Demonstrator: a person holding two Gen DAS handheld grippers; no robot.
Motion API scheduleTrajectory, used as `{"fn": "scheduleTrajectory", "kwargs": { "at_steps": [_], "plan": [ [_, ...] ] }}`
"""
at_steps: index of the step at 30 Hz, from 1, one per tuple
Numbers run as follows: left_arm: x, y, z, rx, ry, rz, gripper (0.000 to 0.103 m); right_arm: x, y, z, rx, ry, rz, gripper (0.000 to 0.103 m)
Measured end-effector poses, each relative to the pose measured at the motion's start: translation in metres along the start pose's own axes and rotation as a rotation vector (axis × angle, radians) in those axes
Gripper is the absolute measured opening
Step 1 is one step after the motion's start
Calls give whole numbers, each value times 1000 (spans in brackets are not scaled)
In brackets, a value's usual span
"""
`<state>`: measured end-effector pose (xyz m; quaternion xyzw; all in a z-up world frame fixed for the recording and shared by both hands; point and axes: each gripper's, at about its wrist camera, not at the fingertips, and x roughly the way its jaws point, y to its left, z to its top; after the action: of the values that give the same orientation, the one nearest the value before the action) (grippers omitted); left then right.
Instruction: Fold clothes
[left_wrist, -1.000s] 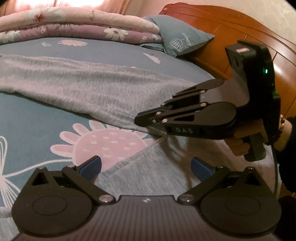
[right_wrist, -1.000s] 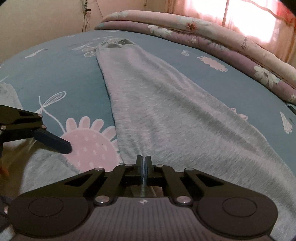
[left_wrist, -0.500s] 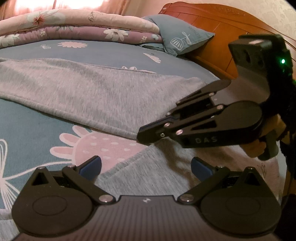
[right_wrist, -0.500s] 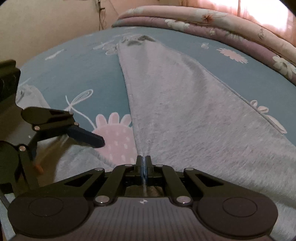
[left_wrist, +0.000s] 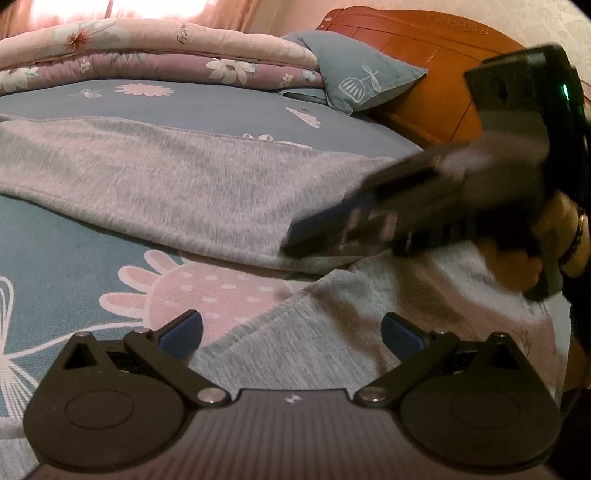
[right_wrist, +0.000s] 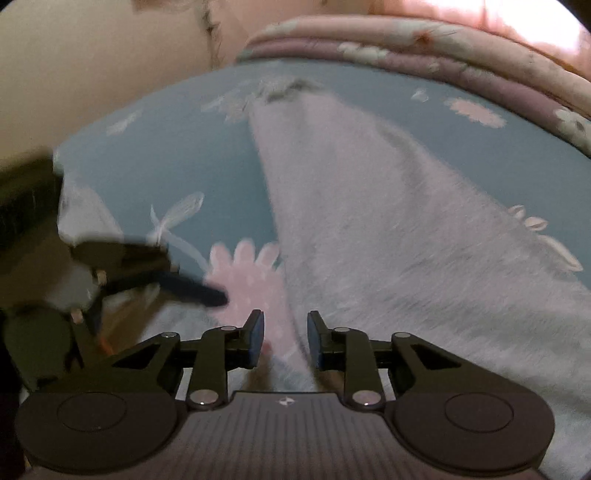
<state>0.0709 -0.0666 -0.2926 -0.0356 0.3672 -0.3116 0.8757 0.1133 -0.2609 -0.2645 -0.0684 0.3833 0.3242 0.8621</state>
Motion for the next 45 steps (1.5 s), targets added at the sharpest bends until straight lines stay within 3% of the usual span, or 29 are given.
{"fn": "scheduleTrajectory", "kwargs": {
  "at_steps": [2, 5, 8, 14, 19, 25, 29, 32, 34, 38, 45],
  "plan": [
    [0, 0, 0, -1, 0, 1, 102, -13, -16, 2, 28, -38, -82, 29],
    [0, -1, 0, 4, 1, 4, 102, -24, -32, -4, 27, -27, -117, 29],
    [1, -2, 0, 9, 0, 9, 102, -23, -28, -17, -66, 35, -127, 29],
    [3, -5, 0, 23, 1, 24, 102, -3, -23, -42, -105, 169, -100, 27],
    [3, -5, 0, 23, 1, 25, 102, -23, -35, -31, -60, 90, -107, 27],
    [-8, -5, 7, -8, -5, -17, 102, -47, -60, -18, -27, 2, -212, 27],
    [-8, -16, 11, -7, 9, -72, 102, -58, -99, 2, -29, -30, -277, 28],
    [10, -26, 7, 30, 69, -60, 102, -49, -134, 23, -5, -51, -334, 28],
    [14, -33, 4, 83, 59, -34, 102, -36, -160, 32, 21, -48, -348, 28],
    [14, -29, 0, 89, 34, -56, 102, -2, -190, 39, 20, -10, -295, 35],
    [12, -20, 0, 45, 14, -105, 102, 42, -204, 42, -9, 47, -175, 35]
  ]
}}
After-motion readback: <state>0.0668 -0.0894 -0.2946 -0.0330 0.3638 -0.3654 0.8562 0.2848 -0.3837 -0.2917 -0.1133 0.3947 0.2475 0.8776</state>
